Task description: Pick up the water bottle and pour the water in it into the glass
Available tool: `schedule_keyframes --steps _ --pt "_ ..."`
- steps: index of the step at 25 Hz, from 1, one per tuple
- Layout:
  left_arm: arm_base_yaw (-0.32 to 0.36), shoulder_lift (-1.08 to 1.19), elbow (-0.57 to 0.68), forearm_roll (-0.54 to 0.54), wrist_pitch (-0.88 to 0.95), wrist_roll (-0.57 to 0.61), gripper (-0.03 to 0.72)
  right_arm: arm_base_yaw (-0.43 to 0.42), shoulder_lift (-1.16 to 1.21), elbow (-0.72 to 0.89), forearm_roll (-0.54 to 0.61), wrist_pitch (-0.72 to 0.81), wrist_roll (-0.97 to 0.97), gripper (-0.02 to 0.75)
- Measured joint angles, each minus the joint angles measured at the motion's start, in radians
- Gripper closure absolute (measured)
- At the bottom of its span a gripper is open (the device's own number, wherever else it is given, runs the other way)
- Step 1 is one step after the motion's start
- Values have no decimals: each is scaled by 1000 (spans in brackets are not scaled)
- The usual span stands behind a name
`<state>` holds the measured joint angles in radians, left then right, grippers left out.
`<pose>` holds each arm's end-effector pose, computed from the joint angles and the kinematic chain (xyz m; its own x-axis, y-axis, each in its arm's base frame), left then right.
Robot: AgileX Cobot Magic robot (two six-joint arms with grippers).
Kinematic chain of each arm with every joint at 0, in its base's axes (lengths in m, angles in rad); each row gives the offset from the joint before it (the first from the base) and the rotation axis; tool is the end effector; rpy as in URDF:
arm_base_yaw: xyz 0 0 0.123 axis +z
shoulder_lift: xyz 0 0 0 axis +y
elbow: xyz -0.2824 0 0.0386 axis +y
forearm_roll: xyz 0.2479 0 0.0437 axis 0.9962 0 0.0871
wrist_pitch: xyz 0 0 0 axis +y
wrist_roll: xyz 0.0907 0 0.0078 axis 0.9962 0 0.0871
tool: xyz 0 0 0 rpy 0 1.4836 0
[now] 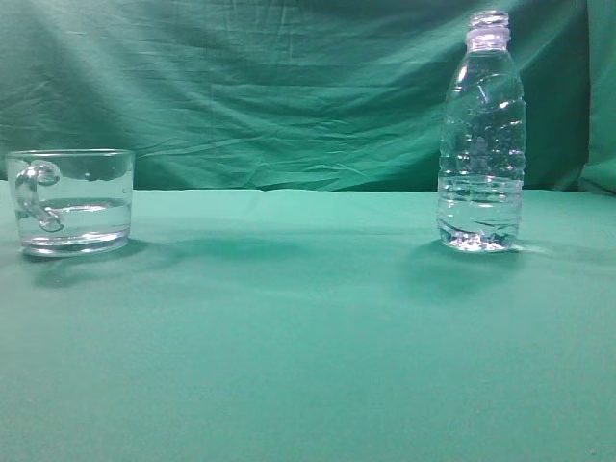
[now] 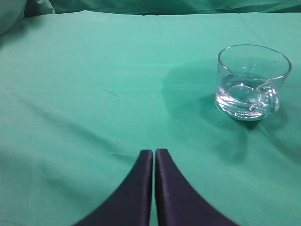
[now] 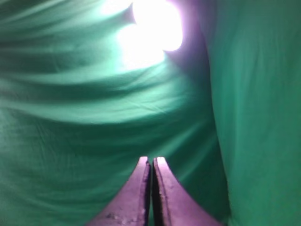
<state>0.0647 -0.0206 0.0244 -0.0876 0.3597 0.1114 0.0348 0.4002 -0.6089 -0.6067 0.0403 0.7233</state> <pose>0.0525 0.0006 0.1737 -0.2719 0.0118 -0.9622 -0.0271 0.9994 0.0199 0.0764 0.0005 0.3862 0.2564 0.1257 -0.9584 -0.0428 0.9920 0.1186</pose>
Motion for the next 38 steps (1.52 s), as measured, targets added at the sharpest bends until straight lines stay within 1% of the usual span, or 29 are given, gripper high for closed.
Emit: schedule_keyframes --steps 2,3,4,5,6,8,10,16,21,25,31,38 --pt "0 0 0 0 0 0 688 0 0 32 328 77 -373 738" --pt "0 0 0 0 0 0 688 0 -2 45 469 133 -511 738" --pt "0 0 0 0 0 0 688 0 -13 62 564 180 -654 738" --pt "0 0 0 0 0 0 688 0 -30 81 650 225 -766 738" --pt "0 0 0 0 0 0 688 0 -52 107 705 255 -831 738" --pt "0 0 0 0 0 0 688 0 -100 169 754 280 -906 738" --pt "0 0 0 0 0 0 688 0 -157 238 773 290 -923 738" --pt "0 0 0 0 0 0 688 0 -338 469 779 300 -918 738" --pt "0 0 0 0 0 0 688 0 -408 614 759 306 -822 738" --pt "0 0 0 0 0 0 688 0 -408 635 751 318 -785 738" --pt "0 0 0 0 0 0 688 0 -408 637 751 358 -781 738" --pt "0 0 0 0 0 0 688 0 -408 637 751 363 -781 738"
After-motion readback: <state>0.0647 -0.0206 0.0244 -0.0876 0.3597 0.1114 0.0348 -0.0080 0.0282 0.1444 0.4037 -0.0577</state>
